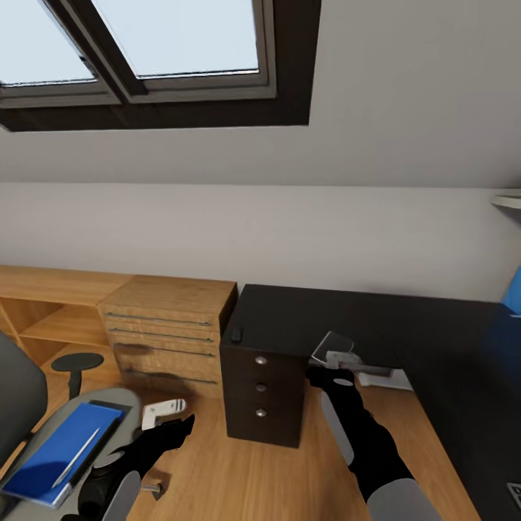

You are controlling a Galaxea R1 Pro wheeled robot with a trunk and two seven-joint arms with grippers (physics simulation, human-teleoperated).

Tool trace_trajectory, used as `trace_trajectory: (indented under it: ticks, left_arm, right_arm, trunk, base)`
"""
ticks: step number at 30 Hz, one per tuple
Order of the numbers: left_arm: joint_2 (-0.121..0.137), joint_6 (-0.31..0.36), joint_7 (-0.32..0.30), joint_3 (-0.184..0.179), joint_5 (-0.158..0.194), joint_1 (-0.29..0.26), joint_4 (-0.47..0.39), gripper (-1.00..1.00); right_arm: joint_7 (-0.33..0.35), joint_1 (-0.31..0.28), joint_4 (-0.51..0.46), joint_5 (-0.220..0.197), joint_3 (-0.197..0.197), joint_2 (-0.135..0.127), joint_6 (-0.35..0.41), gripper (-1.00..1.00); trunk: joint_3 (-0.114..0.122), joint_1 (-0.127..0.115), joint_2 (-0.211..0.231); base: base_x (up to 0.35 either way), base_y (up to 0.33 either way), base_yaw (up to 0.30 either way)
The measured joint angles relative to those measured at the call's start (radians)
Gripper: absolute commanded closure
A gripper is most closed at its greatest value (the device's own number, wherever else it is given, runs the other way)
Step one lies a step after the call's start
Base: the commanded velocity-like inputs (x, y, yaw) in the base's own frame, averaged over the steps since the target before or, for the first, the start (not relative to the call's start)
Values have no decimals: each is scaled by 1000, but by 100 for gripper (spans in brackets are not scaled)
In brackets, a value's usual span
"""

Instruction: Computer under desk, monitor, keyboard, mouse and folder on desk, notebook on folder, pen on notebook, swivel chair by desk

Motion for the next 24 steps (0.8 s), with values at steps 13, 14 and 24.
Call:
trace_trajectory:
  ticks: [13, 14, 24]
  left_arm:
    - [-1, 0, 3, 0, 0, 0, 3, -100]
    - [-2, 0, 4, 0, 0, 0, 7, -100]
    - [-3, 0, 4, -27, 0, 0, 21, -100]
  right_arm:
    - [0, 4, 2, 1, 12, 1, -18, -100]
    - [0, 4, 2, 1, 14, 2, -19, -100]
    - [0, 6, 3, 0, 68, 6, -19, -100]
  trunk:
    - [0, 0, 0]
    - [0, 0, 0]
    - [-1, 0, 0]
  base:
    - [324, 0, 255]
    - [325, 0, 255]
    - [275, 0, 66]
